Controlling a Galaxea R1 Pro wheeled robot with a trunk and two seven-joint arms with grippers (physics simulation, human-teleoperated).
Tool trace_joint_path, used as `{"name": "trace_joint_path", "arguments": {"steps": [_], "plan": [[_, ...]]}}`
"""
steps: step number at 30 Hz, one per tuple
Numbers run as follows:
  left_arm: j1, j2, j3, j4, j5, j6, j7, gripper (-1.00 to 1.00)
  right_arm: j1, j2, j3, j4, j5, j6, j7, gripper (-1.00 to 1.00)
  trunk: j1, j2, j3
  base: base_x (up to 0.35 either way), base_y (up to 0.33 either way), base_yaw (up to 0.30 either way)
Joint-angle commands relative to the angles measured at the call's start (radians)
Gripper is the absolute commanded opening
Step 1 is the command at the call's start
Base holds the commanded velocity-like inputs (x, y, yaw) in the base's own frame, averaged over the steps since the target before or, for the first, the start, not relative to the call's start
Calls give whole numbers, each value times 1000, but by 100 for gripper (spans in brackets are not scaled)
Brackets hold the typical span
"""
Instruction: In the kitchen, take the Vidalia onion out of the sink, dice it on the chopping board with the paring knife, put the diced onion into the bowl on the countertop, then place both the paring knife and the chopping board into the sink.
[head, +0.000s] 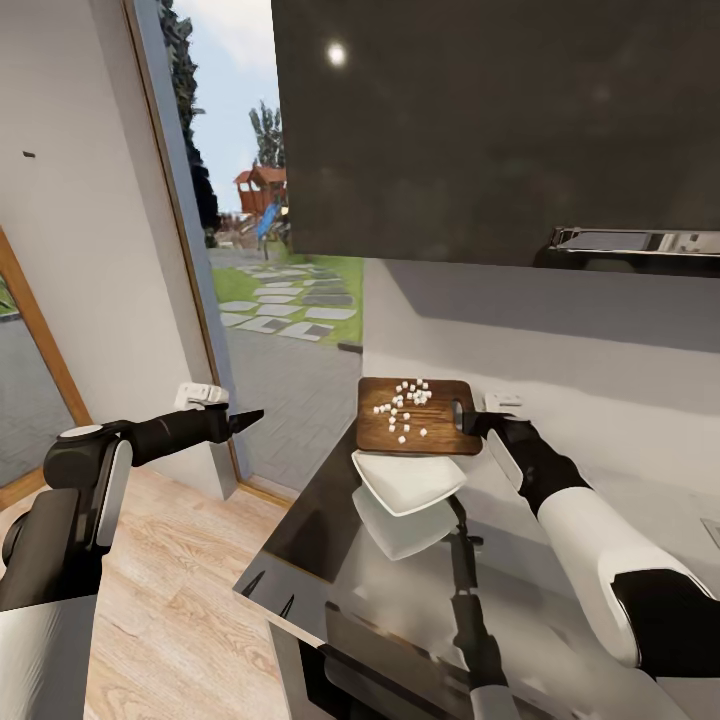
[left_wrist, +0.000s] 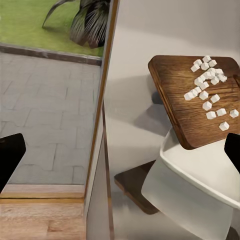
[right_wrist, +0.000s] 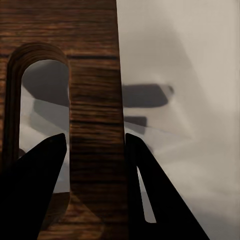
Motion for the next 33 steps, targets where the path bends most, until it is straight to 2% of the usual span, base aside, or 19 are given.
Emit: {"name": "trace_joint_path", "arguments": {"steps": [1,33], "plan": [[-1,0,1,0,0,7,-4,100,-1,-1,8,-2,-11,4,-7,-100,0,-1,-1,0,0,0],[-1,0,2,0,0,8,-4,100,-1,-1,8,0,-11,4,-7,-100,0,-1,-1,0,0,0]]}}
